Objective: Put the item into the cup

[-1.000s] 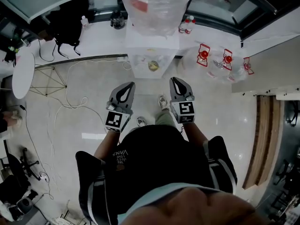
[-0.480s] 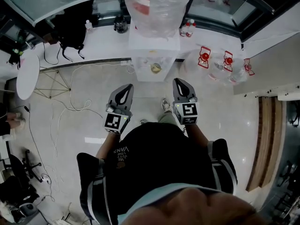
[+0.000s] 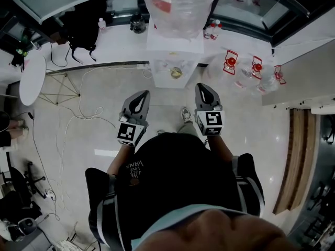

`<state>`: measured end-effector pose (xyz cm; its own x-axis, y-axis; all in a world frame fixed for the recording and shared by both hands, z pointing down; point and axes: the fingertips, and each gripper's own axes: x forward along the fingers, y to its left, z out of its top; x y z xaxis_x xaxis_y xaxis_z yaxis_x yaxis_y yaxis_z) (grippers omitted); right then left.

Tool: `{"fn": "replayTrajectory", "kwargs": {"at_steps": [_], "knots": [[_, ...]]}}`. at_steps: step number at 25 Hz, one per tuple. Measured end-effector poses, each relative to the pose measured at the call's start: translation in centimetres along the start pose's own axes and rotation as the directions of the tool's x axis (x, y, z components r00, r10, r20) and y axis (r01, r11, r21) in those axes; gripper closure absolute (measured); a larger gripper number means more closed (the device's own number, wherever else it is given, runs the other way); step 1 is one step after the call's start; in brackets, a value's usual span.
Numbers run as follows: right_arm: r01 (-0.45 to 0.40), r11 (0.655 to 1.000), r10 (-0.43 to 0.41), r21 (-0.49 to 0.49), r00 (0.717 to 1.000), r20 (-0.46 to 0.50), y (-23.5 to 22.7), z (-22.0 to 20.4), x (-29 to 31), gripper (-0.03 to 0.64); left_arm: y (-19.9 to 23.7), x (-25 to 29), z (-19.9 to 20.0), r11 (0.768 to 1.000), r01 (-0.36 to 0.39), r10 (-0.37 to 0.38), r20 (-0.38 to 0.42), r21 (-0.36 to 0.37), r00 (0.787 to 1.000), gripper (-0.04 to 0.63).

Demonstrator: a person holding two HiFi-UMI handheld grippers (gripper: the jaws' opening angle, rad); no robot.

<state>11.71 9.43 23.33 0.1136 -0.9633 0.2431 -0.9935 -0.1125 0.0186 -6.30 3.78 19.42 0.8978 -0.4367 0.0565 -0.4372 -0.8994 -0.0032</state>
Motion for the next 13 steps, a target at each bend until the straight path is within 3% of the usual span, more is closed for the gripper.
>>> {"fn": "replayTrajectory", "kwargs": {"at_steps": [13], "knots": [[-0.007, 1.0, 0.008, -0.013, 1.0, 0.011, -0.04, 0.45, 0.52, 0.571, -0.33, 0.49, 0.0, 1.0, -0.005, 0.005, 0.001, -0.005, 1.0, 0.575]]}}
